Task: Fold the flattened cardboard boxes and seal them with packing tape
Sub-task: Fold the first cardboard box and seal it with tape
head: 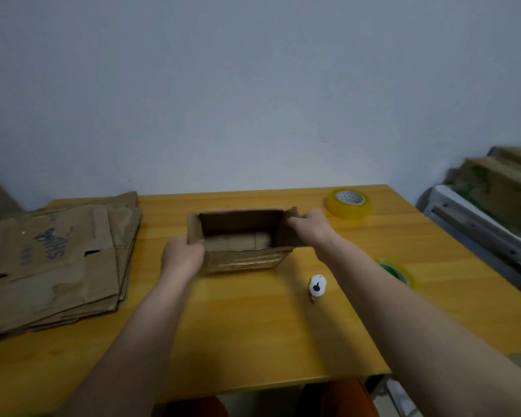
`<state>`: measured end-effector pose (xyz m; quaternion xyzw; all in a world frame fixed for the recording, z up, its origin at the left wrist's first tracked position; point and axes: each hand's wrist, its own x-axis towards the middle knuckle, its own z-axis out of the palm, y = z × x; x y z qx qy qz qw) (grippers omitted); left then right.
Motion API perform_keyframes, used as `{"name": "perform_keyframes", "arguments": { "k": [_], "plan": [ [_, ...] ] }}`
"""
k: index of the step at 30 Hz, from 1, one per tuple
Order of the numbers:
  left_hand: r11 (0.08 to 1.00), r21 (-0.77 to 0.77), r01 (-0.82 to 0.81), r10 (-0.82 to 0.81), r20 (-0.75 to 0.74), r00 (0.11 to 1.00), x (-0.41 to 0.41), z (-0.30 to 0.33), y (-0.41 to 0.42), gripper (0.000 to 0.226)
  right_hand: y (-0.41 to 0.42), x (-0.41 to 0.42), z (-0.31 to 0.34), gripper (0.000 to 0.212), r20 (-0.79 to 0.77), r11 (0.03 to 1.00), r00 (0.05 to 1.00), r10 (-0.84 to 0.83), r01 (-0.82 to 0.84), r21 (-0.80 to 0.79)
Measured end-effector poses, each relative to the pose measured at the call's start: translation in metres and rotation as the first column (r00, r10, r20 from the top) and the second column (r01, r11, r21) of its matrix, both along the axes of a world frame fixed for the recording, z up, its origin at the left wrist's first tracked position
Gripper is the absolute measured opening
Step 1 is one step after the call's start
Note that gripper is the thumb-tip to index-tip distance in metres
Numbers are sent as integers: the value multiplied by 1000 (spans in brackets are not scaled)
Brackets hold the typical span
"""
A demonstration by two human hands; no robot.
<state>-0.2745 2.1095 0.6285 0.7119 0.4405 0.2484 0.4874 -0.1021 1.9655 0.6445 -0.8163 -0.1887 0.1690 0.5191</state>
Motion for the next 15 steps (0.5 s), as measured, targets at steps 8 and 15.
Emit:
{"name": "perform_keyframes", "arguments": {
  "k": [8, 15],
  "plan": [
    [959, -136, 249, -220, 200, 955, 84, 35, -16, 31, -53, 47, 21, 19, 34, 950, 989, -143, 128, 285],
    [857, -55, 513, -479, 287, 830, 223, 78, -93, 18, -138, 129, 43, 28, 36, 855, 957, -287, 239, 460]
  ]
}}
